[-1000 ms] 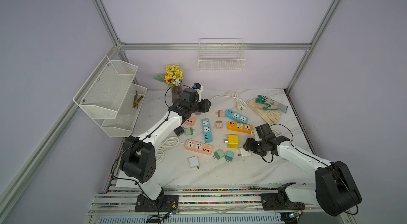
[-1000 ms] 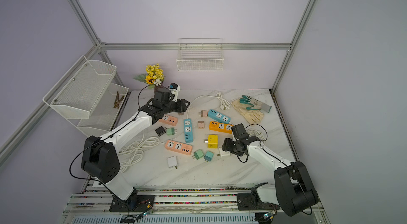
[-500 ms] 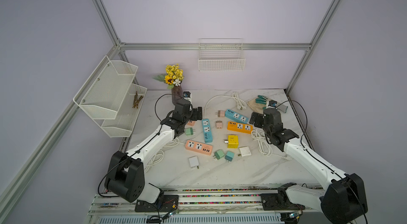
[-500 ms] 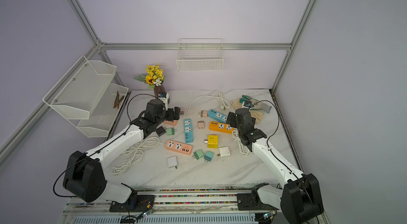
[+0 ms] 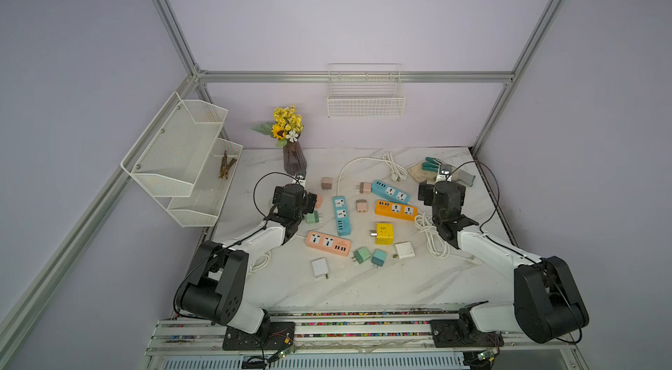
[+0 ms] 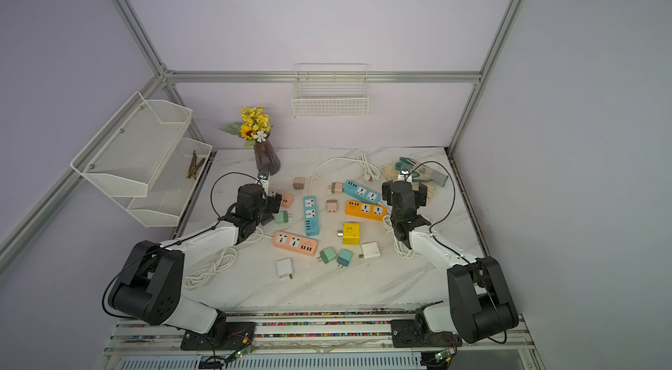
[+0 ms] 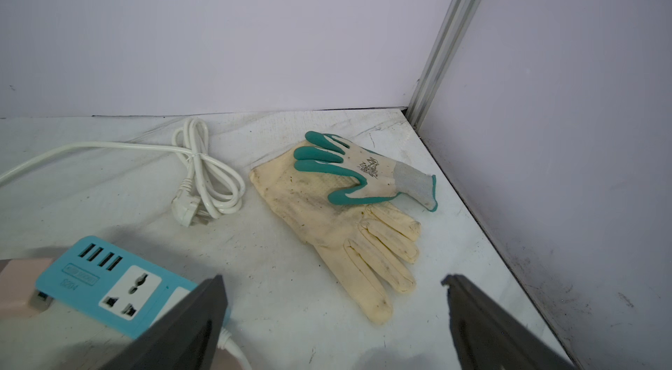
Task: Pull the plug off the socket
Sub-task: Reset both arms
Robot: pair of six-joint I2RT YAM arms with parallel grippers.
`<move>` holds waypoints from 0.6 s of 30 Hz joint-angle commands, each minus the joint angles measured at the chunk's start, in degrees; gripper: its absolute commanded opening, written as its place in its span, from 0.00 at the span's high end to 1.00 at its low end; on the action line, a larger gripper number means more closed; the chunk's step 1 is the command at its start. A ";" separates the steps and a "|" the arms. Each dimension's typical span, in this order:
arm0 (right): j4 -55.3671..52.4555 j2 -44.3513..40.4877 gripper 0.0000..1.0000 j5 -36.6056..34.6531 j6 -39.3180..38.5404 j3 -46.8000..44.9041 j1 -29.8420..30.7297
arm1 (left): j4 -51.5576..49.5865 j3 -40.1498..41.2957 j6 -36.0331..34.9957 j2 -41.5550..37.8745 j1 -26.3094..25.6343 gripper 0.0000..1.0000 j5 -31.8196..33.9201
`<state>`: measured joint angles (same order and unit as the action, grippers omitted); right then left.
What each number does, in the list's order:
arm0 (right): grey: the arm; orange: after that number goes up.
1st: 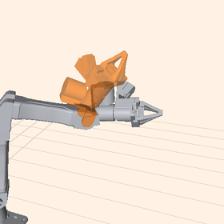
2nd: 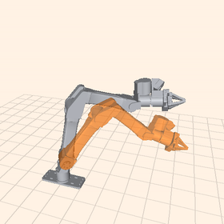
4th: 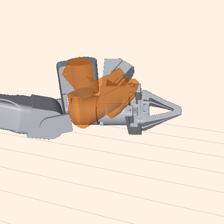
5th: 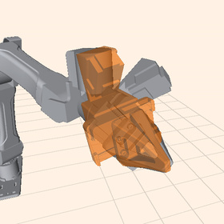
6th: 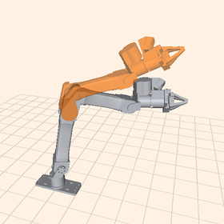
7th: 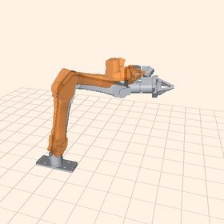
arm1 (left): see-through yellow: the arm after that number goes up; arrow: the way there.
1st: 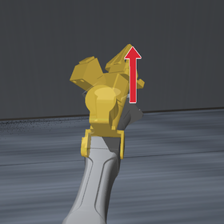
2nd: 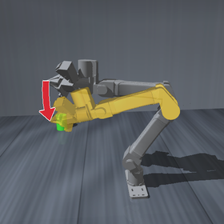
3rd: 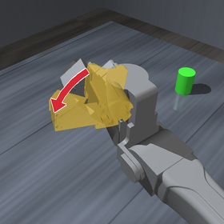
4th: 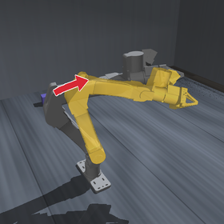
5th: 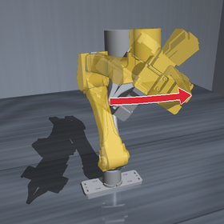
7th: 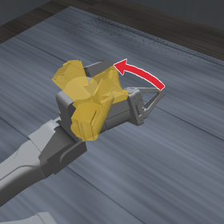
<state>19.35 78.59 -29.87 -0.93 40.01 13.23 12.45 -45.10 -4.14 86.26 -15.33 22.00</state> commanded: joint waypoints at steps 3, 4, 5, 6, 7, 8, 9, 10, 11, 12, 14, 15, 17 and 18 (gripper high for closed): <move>13.75 -2.62 0.01 8.25 -1.33 -9.86 -3.55 | 2.85 4.64 3.19 -3.62 9.81 0.00 -8.77; 14.86 -2.20 0.01 8.58 -1.32 -10.59 -4.26 | 3.65 5.86 3.54 -3.97 11.18 0.00 -10.25; 16.49 -1.59 0.01 8.66 -1.08 -11.35 -4.98 | 5.50 7.38 3.76 -4.22 12.54 0.00 -12.32; 18.43 -0.85 0.01 9.05 -0.84 -12.18 -5.75 | 8.49 9.18 3.30 -4.19 13.32 0.00 -14.47; 20.50 -0.26 0.01 9.68 -0.33 -12.84 -6.40 | 11.36 10.64 2.97 -3.80 13.49 0.00 -15.14; 19.53 0.03 0.01 11.33 0.94 -12.58 -7.35 | 13.68 11.67 3.00 -3.07 13.50 0.00 -15.06; 19.53 0.18 0.01 13.75 2.13 -12.57 -8.45 | 15.23 12.11 2.33 -1.92 13.49 0.00 -15.54; 20.91 0.57 0.01 15.89 3.06 -13.09 -9.28 | 16.30 12.43 1.43 -1.12 13.53 0.00 -16.19; 23.82 0.94 0.01 18.63 4.05 -14.17 -10.06 | 17.74 13.08 0.75 -0.38 13.51 0.00 -16.80; 26.90 1.58 0.01 21.66 4.01 -15.67 -10.72 | 20.36 14.26 0.02 -0.24 13.49 0.00 -16.88; 31.02 3.00 0.01 23.62 3.70 -17.83 -11.09 | 26.84 17.44 0.48 -0.30 13.51 0.00 -15.28; 33.84 3.99 0.01 24.21 3.58 -18.96 -11.08 | 29.70 19.04 1.23 -0.45 13.49 0.00 -14.01; 39.45 6.05 0.01 24.78 3.28 -21.13 -11.15 | 34.33 21.69 1.90 -0.22 13.50 0.00 -12.60; 42.09 7.30 0.01 24.69 3.27 -22.09 -11.13 | 38.04 23.45 1.56 0.84 13.53 0.00 -12.96</move>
<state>49.76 83.44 -9.17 1.65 20.60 2.28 36.75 -24.58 -2.59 86.06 -1.85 8.34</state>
